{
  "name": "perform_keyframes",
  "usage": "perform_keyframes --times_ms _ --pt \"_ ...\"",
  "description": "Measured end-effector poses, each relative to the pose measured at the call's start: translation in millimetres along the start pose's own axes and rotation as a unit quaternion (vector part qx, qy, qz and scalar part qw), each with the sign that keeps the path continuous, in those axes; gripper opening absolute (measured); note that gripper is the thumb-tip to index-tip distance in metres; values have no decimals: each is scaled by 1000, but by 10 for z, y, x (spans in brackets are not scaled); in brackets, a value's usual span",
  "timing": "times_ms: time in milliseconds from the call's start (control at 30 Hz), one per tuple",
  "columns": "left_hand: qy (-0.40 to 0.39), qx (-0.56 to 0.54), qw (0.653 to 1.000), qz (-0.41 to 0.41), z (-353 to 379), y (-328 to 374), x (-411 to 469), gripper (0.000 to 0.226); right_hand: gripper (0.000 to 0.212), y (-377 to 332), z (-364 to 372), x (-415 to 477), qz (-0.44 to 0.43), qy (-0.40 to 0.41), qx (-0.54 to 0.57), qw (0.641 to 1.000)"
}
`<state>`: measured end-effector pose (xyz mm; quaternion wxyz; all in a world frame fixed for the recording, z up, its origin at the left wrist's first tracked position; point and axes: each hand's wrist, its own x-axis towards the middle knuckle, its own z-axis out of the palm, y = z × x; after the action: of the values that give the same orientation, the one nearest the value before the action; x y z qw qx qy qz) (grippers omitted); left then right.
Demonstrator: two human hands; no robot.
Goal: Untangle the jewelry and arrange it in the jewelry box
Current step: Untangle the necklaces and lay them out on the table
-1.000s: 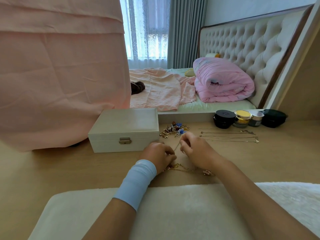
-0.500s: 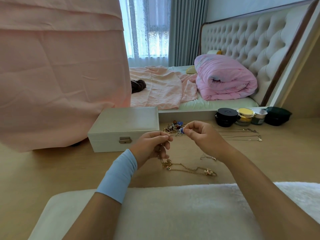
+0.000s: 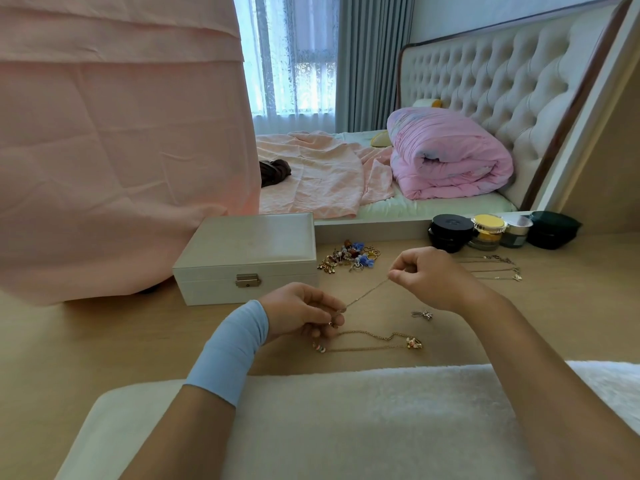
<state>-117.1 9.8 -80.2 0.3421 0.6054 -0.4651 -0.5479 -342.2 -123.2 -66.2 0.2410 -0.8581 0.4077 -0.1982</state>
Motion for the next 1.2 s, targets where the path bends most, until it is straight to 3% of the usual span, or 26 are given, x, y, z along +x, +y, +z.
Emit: perform_keyframes --times_ms 167,233,333,433,533,733,900,1200 --pt "32 25 999 23 26 -26 44 23 9 -72 38 -24 42 -103 -144 983" --pt "32 26 999 34 49 -27 53 21 11 -126 103 -19 19 -106 -176 979" --pt "34 44 997 61 80 -26 73 18 23 -288 239 -62 -24 -112 -43 992" --pt "47 45 994 84 88 -14 70 14 25 -428 353 -126 -40 -172 145 973" --pt "53 40 993 99 63 1 43 12 20 -437 403 -141 -41 -172 216 960" --pt "38 30 995 85 13 40 -11 16 7 -349 371 -87 -52 -155 171 972" --pt "33 47 997 44 -8 46 -20 24 10 -313 346 -56 -44 -113 172 978" --pt "50 87 995 25 7 73 -27 12 10 -365 347 -68 -24 -124 184 975"
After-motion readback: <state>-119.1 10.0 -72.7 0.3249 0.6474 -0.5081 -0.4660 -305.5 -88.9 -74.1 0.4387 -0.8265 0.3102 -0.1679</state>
